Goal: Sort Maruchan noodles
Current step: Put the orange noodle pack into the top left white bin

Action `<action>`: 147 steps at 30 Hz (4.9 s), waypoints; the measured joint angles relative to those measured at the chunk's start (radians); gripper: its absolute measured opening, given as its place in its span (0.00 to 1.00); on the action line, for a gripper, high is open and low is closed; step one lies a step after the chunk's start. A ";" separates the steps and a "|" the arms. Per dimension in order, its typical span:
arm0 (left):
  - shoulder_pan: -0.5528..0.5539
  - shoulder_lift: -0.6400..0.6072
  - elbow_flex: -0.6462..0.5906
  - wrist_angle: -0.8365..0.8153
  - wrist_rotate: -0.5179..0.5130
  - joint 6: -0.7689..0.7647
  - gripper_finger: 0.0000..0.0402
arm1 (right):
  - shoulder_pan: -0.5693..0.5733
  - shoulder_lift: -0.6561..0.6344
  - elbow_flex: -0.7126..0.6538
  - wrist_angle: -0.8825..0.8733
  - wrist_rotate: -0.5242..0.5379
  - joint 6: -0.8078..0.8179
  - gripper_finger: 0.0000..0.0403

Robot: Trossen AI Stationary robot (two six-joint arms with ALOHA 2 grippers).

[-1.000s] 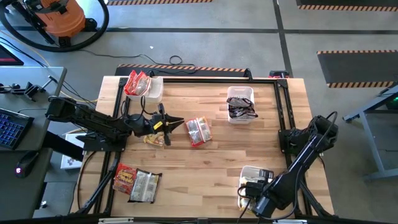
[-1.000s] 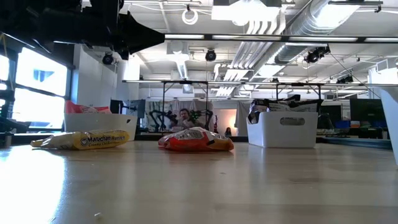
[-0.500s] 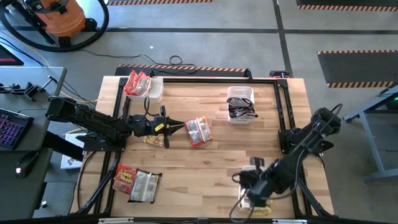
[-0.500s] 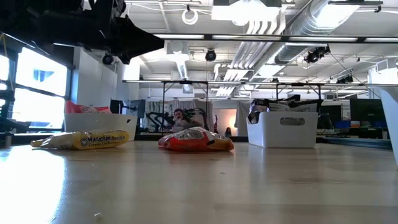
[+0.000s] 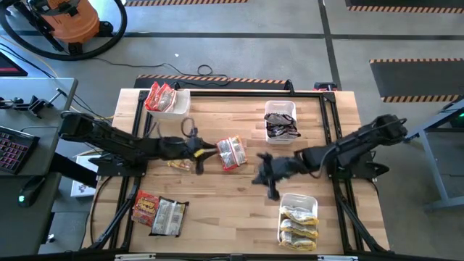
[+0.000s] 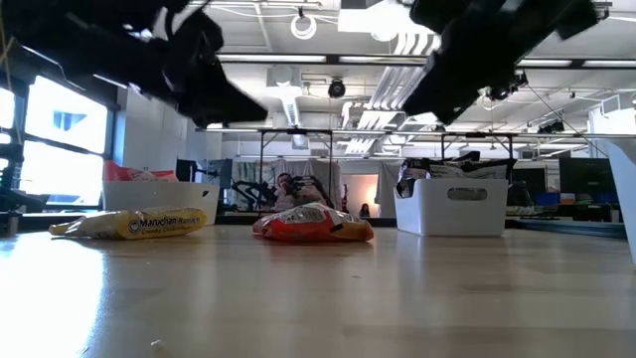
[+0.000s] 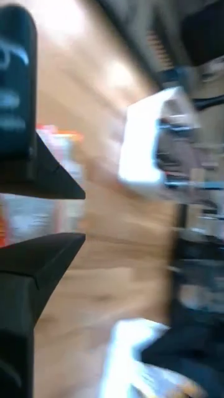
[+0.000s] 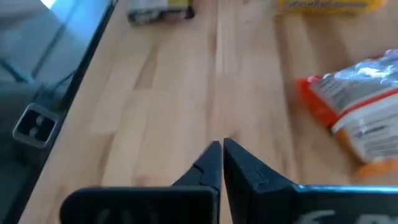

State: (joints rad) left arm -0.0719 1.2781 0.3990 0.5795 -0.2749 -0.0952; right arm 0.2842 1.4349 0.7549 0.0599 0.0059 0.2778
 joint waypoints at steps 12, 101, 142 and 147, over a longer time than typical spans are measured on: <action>0.020 0.306 0.104 -0.088 0.050 -0.030 0.43 | -0.159 0.005 -0.022 0.076 -0.085 -0.122 0.15; 0.066 0.099 -0.081 0.690 -0.065 -0.714 0.20 | -0.245 0.240 0.035 0.895 0.852 -1.464 0.12; 0.330 0.082 0.199 0.584 0.111 -0.773 0.60 | -0.340 0.249 0.331 0.798 0.676 -1.812 0.12; 0.343 0.082 0.199 0.541 0.109 -0.789 0.55 | -0.344 0.249 0.330 0.791 0.678 -1.801 0.12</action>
State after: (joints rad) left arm 0.2710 1.3605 0.5983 1.1205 -0.1656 -0.8839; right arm -0.0595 1.6844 1.0851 0.8505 0.6843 -1.5232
